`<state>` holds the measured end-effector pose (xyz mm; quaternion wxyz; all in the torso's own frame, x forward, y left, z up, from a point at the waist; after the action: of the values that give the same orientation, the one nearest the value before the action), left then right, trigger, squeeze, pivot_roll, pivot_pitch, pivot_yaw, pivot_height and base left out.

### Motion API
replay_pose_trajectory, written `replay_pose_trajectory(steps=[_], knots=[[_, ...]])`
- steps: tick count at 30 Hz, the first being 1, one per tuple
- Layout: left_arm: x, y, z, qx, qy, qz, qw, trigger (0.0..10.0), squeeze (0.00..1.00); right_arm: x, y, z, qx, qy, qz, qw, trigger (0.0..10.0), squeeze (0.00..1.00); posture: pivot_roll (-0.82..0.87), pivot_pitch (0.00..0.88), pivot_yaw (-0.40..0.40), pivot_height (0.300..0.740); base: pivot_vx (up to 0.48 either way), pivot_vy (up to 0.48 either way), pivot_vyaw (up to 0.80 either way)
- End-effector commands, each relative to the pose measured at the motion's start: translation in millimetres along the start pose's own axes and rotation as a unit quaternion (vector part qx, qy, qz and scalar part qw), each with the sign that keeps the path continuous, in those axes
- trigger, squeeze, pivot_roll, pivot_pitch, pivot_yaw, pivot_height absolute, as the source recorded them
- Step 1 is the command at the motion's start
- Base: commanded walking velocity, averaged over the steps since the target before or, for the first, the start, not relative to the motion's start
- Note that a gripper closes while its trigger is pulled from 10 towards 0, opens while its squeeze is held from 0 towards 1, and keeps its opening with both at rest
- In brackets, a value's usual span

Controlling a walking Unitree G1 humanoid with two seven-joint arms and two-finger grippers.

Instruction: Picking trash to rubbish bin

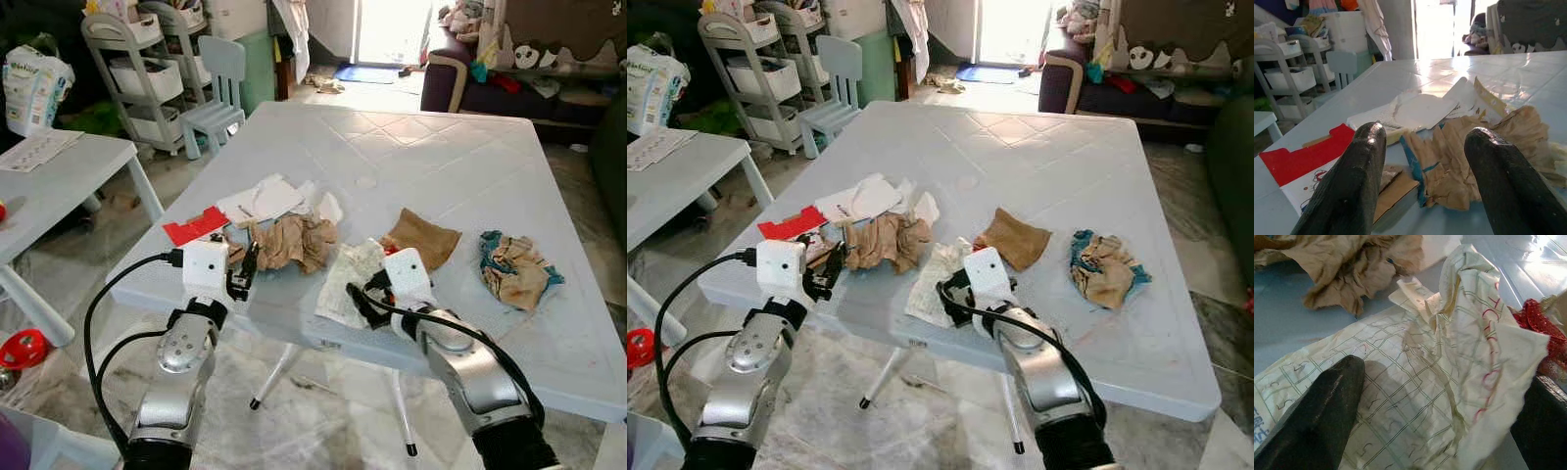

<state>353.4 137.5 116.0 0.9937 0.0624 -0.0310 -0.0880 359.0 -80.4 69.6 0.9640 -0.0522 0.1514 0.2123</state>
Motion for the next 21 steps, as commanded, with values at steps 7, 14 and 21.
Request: replay_pose_trajectory(steps=[7, 14, 21], knots=[[0.7, -6.6, 9, 0.007, -0.019, -0.014, 1.0, 10.0, 0.0, 3.8, -0.9, 0, -0.026, -0.003, 0.0, 1.0, 10.0, 0.0, -0.11, 0.0, 0.003, 0.74, 0.0, 0.0, 0.0], [2.9, -6.6, 11, 0.009, -0.021, -0.014, 1.0, 10.0, 0.0, 6.4, -1.5, 0, -0.034, -0.007, -0.003, 0.999, 10.0, 0.0, -0.11, 0.0, 0.001, 0.74, 0.0, 0.0, 0.6], [2.6, -5.8, 10, 0.01, -0.02, -0.011, 1.0, 10.0, 0.0, 13.1, -1.3, 8, -0.043, -0.02, -0.007, 0.999, 10.0, 0.0, -0.11, 0.0, 0.0, 0.74, 0.0, 0.0, 0.46]])
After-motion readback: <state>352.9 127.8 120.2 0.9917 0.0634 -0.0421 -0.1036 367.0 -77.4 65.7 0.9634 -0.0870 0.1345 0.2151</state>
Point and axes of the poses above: a point about 5 cm out from each wrist's last joint towards the gripper, its own x axis pointing out of the wrist towards the gripper, its own z axis along the axis of the wrist's last joint, y = z × x, the point moved 6 cm from there along x, pointing out of the wrist towards the gripper, and after that the axes turned 4 degrees about x, right-handed, at the moved point
